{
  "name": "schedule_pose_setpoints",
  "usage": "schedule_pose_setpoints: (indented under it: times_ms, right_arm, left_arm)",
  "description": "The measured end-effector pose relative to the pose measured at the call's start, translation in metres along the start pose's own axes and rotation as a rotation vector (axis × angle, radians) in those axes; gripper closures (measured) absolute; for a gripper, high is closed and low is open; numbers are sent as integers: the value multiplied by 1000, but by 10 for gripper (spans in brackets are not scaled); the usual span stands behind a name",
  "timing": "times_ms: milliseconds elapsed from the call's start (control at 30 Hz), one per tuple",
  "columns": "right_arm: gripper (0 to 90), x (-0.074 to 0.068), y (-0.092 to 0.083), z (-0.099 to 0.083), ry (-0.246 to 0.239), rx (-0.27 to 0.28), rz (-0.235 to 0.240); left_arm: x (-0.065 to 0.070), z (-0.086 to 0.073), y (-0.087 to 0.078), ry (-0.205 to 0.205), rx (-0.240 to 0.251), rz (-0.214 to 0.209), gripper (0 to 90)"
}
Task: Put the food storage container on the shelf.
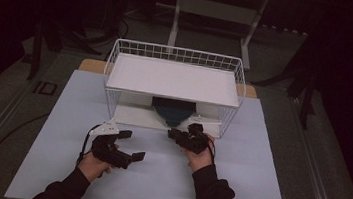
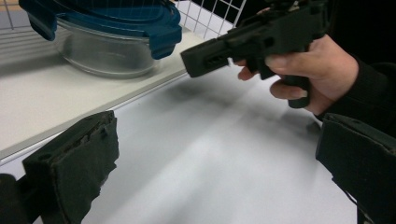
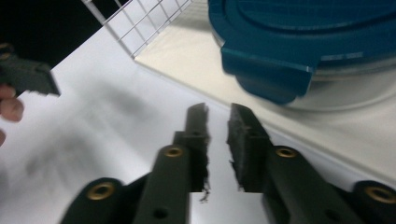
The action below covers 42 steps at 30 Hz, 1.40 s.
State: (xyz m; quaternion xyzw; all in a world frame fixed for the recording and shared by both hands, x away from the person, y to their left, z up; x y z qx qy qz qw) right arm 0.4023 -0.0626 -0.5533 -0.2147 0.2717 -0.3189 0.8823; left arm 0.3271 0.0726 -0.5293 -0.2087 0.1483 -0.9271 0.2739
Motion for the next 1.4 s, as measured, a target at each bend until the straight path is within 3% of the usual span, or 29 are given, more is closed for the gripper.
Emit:
schedule_pose_setpoints:
  times_ms: [233, 333, 467, 600, 1067, 1233, 1400]
  right_arm:
    - [287, -8, -15, -12, -41, 26, 17]
    - [183, -14, -22, -19, -46, 27, 76]
    - [157, -12, -33, -26, -32, 37, 80]
    - [152, -7, -44, -31, -59, 51, 44]
    - [147, 7, -79, -53, -43, 59, 11]
    - [149, 16, -83, -63, -33, 48, -7]
    - [148, 20, -84, -61, -29, 57, -18]
  left_arm:
    - [2, 0, -3, 4, 2, 0, 0]
    - [3, 0, -5, 6, 5, -2, 0]
    - [5, 0, -6, 10, 8, -6, 0]
    - [7, 0, -7, 14, 11, -8, 0]
    - [11, -2, -9, 23, 8, -15, 0]
    - [13, -3, -7, 31, 7, -20, 0]
    - [13, -4, -6, 42, 1, -20, 0]
Point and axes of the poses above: each handheld gripper's, and its own axes: y roughly forward along the jaws, z roughly out of its top, x roughly to its right, the point moved 10 cm from there along y, roughly forward along the jaws, and after that the axes turned 1 degree about -z, right-handed, at the moved point
